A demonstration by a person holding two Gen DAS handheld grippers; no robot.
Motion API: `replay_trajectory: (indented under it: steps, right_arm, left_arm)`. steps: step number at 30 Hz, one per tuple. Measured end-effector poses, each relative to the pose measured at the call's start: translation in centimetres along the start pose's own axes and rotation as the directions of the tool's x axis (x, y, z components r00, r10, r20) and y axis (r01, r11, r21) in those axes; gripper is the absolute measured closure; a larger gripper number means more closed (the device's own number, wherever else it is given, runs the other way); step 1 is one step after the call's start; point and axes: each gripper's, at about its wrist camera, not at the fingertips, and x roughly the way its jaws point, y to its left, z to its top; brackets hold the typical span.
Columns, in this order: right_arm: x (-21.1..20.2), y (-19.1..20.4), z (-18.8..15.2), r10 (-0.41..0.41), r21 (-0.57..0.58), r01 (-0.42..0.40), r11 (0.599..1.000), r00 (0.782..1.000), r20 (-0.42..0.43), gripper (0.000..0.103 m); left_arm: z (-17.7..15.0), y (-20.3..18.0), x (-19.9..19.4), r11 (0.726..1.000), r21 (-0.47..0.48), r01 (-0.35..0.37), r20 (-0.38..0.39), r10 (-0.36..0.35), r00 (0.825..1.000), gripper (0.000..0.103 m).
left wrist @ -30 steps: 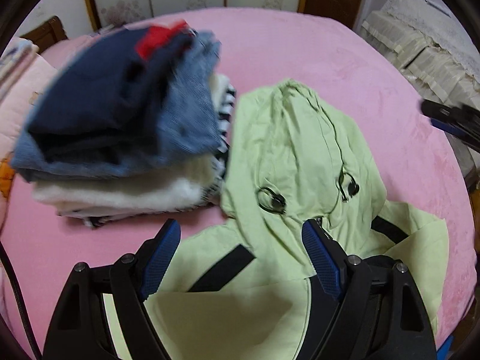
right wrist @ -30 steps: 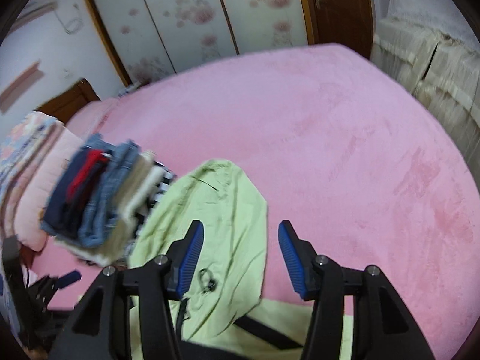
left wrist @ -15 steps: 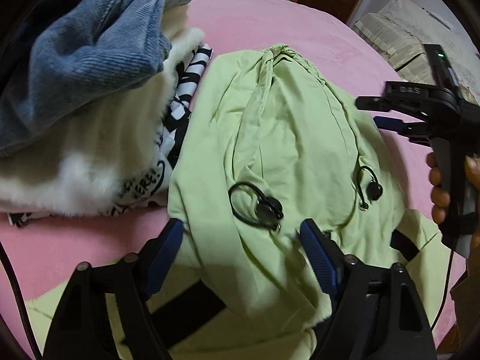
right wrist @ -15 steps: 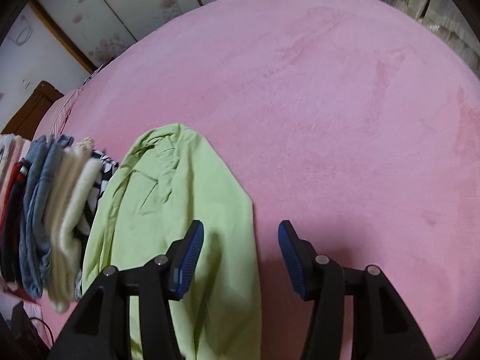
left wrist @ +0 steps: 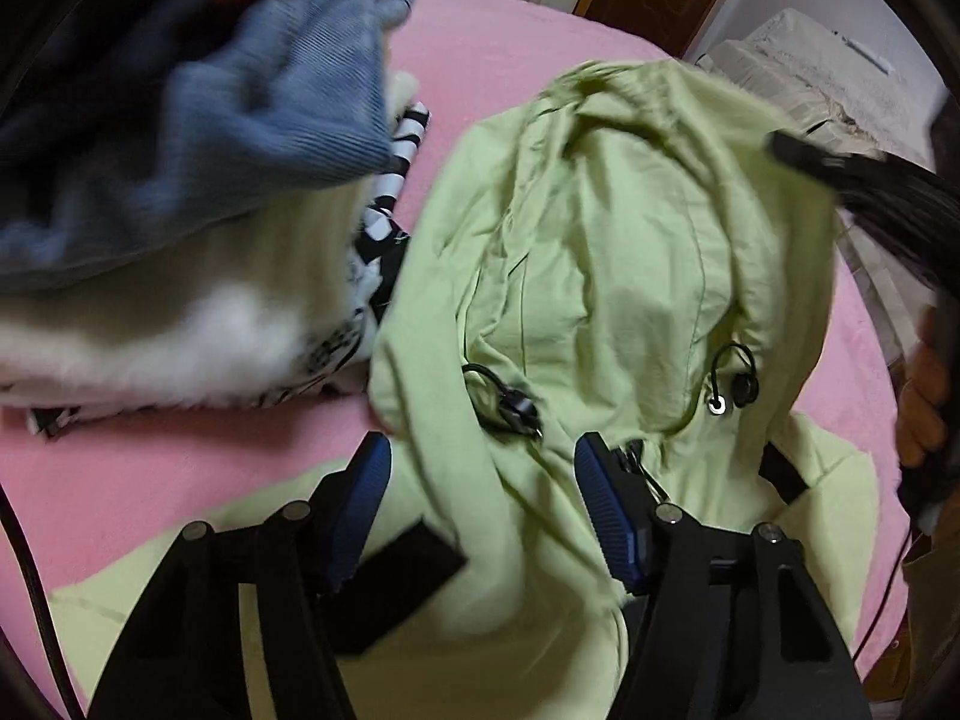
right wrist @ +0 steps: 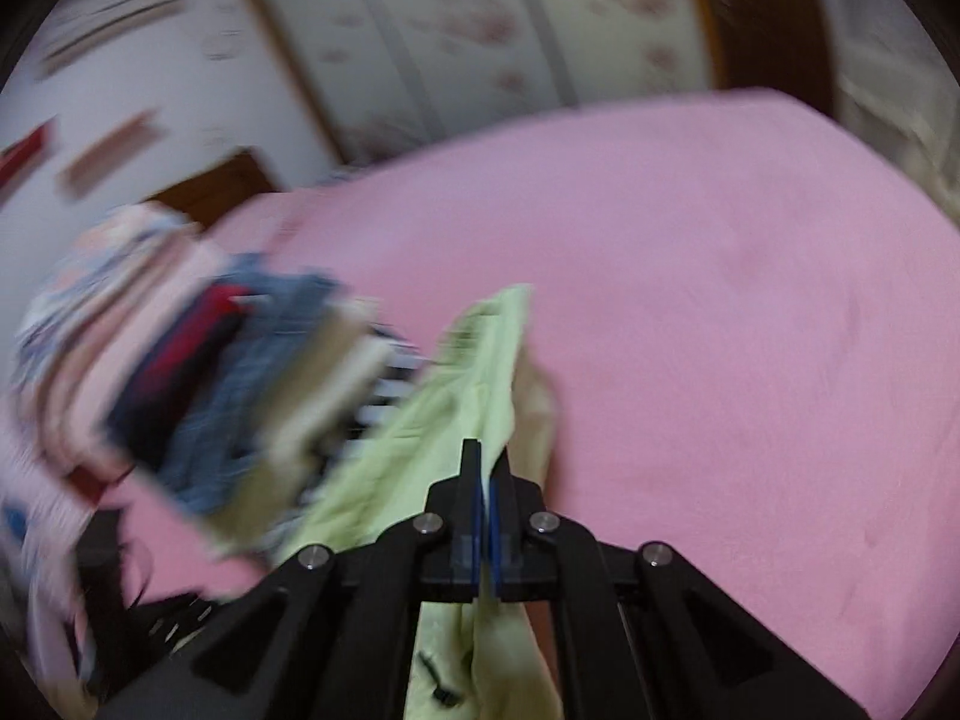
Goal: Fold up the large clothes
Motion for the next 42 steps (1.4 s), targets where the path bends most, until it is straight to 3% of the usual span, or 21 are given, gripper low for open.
replay_trajectory:
  steps: [3, 6, 7, 8, 11, 13, 15, 17, 19, 21, 23, 25, 30, 34, 38, 41, 42]
  right_arm:
    - [-5.2, 5.0, -1.5, 0.099, -0.23, -0.095, 0.969, 0.995, 0.006, 0.101]
    - [-9.4, 10.0, -5.7, 0.143, -0.459, -0.147, 0.876, 0.989, -0.043, 0.101]
    - [-10.6, 11.2, -7.6, 0.132, -0.534, -0.143, 0.833, 0.989, -0.059, 0.101]
    - [-11.6, 12.9, -10.7, 0.113, -0.633, -0.143, 0.761, 0.99, -0.088, 0.101]
    - [-12.5, 14.6, -18.1, -0.031, -0.797, -0.06, 0.6, 0.995, -0.098, 0.097]
    - [-12.1, 14.2, -22.1, -0.12, -0.819, -0.044, 0.571, 0.983, -0.137, 0.09]
    - [-11.3, 12.9, -24.8, -0.176, -0.78, -0.041, 0.624, 0.966, -0.191, 0.09]
    - [-11.2, 11.2, -26.2, -0.211, -0.693, -0.008, 0.721, 0.95, -0.231, 0.09]
    - [-12.0, 9.9, -26.5, -0.2, -0.604, 0.014, 0.797, 0.949, -0.243, 0.089]
    - [-14.0, 8.1, -25.1, -0.164, -0.467, 0.044, 0.883, 0.962, -0.22, 0.088]
    - [-15.5, 6.5, -23.1, -0.136, -0.344, 0.065, 0.937, 0.973, -0.186, 0.071]
    - [-16.6, 4.8, -20.9, -0.125, -0.226, 0.091, 0.97, 0.982, -0.14, 0.04]
    - [-15.9, -0.1, -15.3, -0.076, 0.069, 0.081, 0.994, 0.994, -0.074, 0.037]
    - [-12.9, -6.4, -12.8, -0.043, 0.346, 0.075, 0.935, 0.994, -0.102, 0.037]
    - [-7.8, -9.8, -12.1, 0.007, 0.479, 0.069, 0.875, 0.988, -0.156, 0.037]
    - [-4.8, -10.4, -12.3, -0.008, 0.486, 0.117, 0.866, 0.975, -0.221, 0.038]
    - [-4.3, -10.3, -12.5, 0.005, 0.481, 0.107, 0.87, 0.974, -0.226, 0.05]
  left_arm:
    - [-1.6, 0.6, -2.7, 1.0, -0.005, 0.022, 0.014, -0.022, 1.0, 0.041]
    - [-3.7, 1.5, -5.4, 0.999, -0.006, 0.035, 0.027, -0.035, 0.999, 0.041]
    - [-4.5, 1.7, -6.1, 0.999, -0.003, 0.035, 0.029, -0.035, 0.999, 0.041]
    - [-5.5, 2.0, -6.9, 1.0, 0.002, 0.03, 0.026, -0.03, 0.999, 0.041]
    - [-8.5, 2.6, -8.3, 0.999, 0.034, -0.001, -0.002, 0.001, 1.0, 0.041]
    - [-10.8, 2.9, -8.8, 0.999, 0.047, -0.018, -0.037, 0.02, 0.999, 0.041]
    - [-12.6, 3.3, -9.2, 0.999, 0.046, -0.018, -0.062, 0.021, 0.998, 0.041]
    - [-14.3, 3.4, -9.8, 0.999, 0.044, -0.008, -0.086, 0.012, 0.996, 0.041]
    - [-14.7, 3.3, -10.0, 0.999, 0.048, 0.003, -0.096, 0.002, 0.995, 0.041]
    - [-15.3, 2.6, -10.1, 0.998, 0.067, 0.005, -0.098, 0.001, 0.995, 0.041]
    - [-15.5, 2.0, -10.2, 0.996, 0.089, 0.01, -0.093, -0.002, 0.996, 0.041]
    - [-15.4, 1.2, -10.5, 0.993, 0.118, 0.016, -0.082, -0.006, 0.997, 0.041]
    - [-15.6, -0.8, -10.5, 0.987, 0.158, 0.039, -0.08, -0.027, 0.996, 0.041]
    - [-15.0, -1.8, -9.2, 0.982, 0.18, 0.049, -0.092, -0.033, 0.995, 0.041]
    - [-14.6, -2.2, -8.6, 0.981, 0.186, 0.053, -0.101, -0.034, 0.994, 0.041]
    - [-14.2, -2.1, -8.0, 0.982, 0.178, 0.057, -0.105, -0.039, 0.994, 0.041]
    - [-14.1, -2.0, -7.9, 0.983, 0.176, 0.058, -0.103, -0.04, 0.994, 0.041]
